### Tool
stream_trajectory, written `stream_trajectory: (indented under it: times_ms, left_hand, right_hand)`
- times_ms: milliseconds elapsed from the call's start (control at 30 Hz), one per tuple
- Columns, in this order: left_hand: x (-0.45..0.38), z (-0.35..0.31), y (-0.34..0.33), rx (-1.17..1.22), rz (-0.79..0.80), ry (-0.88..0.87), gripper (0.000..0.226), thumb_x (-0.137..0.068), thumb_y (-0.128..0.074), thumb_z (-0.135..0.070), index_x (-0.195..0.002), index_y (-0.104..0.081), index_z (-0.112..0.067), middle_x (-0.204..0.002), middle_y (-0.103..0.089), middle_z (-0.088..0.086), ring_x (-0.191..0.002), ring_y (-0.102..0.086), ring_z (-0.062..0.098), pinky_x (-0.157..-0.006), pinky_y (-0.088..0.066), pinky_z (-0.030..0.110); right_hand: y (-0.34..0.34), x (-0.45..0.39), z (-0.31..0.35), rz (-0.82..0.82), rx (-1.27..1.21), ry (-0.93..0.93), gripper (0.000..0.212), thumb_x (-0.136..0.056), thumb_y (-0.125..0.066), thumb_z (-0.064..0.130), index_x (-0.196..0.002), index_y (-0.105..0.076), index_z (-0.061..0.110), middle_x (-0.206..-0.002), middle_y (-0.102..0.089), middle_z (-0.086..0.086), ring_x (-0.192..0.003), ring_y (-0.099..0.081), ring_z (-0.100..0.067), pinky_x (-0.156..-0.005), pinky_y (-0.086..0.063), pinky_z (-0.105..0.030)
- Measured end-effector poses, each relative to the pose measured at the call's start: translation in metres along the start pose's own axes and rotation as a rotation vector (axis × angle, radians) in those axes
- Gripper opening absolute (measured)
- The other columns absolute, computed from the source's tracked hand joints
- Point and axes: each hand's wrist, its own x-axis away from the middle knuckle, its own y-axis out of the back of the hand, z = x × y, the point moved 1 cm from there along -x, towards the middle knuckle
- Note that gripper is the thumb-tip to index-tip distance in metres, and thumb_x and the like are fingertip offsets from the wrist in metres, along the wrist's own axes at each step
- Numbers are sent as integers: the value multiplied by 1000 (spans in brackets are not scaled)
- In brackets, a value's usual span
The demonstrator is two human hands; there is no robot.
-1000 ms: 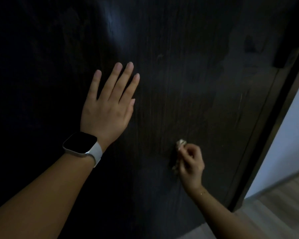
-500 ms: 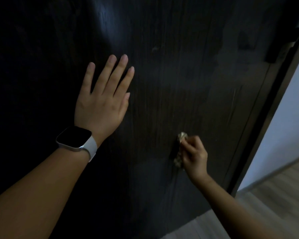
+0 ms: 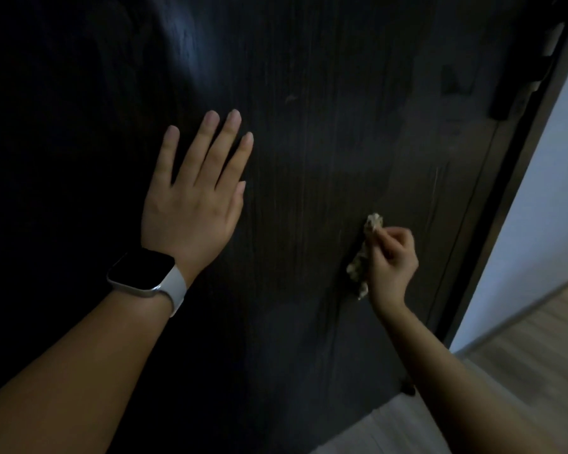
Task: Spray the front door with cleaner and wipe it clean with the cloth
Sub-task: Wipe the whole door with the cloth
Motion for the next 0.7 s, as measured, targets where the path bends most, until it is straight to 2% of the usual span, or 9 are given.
stream_trajectory:
  times_ms: [100,200,300,367,433,500,533,600,700]
  left_hand:
    - [1,0,-2,-14,-17,-11,52,-106,-26,-31,-155,-17,-15,-162,-12,9,-149,-7,25,-119,1,47]
    - [0,0,-2,-8,-32,-11,52,-106,-26,-31,-155,-18,-15,-162,-13,8,-149,-8,25,-119,1,47]
    - [0,1,-2,16,-27,-7,52,-106,-26,-31,-155,-17,-15,-162,-12,8,-149,-8,25,-119,1,47]
    - [0,0,-2,16,-31,-5,52,-106,-26,-31,-155,-17,-15,-162,-12,8,-149,-10,25,-119,0,47]
    - [0,0,-2,15,-39,-8,52,-106,-27,-30,-155,-17,-15,-162,-13,9,-149,-11,26,-119,-2,48]
    - [0,1,-3,19,-41,-9,53,-106,-27,-30,-155,-16,-15,-162,-12,9,-149,-11,26,-119,-1,47]
    - [0,1,-3,22,-41,-8,53,-106,-27,-30,-155,-16,-15,-162,-12,9,-149,-10,26,-119,-1,47]
    - [0,1,-3,23,-39,-4,52,-106,-26,-30,-155,-16,-15,-162,-12,9,-149,-9,26,-119,0,47]
    - [0,1,-1,28,-29,-5,52,-106,-25,-30,-155,-16,-15,-162,-11,8,-149,-8,25,-119,1,47]
  right_hand:
    - [-42,12,38,-131,-52,34,21,-85,-58,-13,-100,-69,-3,-89,-50,-2,-78,-52,6,-70,-40,-7]
    - [-71,67,57,174,-60,491,33,-84,-52,-8,-111,-66,7,-102,-51,-4,-91,-52,-14,-82,-41,-18]
    - [-55,64,34,316,-8,663,30,-92,-49,1,-115,-64,13,-105,-51,-2,-90,-54,-17,-79,-44,-20]
    - [-33,37,14,182,45,539,24,-89,-51,1,-105,-67,10,-100,-50,4,-86,-54,-12,-76,-45,-19]
    - [-19,4,2,-26,25,209,13,-90,-55,-2,-93,-67,2,-91,-50,14,-74,-55,-7,-64,-49,-24]
    - [-23,-18,8,-162,-43,-82,8,-91,-59,-2,-96,-65,-4,-86,-51,17,-66,-55,-3,-57,-49,-24]
    - [-31,-21,18,-199,-60,-97,13,-91,-59,-3,-100,-67,-2,-88,-50,15,-69,-55,-6,-60,-49,-24]
    - [-48,-4,41,-167,-61,145,28,-86,-54,-7,-107,-69,4,-94,-49,3,-79,-54,-14,-68,-47,-25]
    - [-56,49,42,228,41,587,34,-85,-50,-3,-114,-64,9,-104,-50,-6,-89,-55,-20,-77,-45,-23]
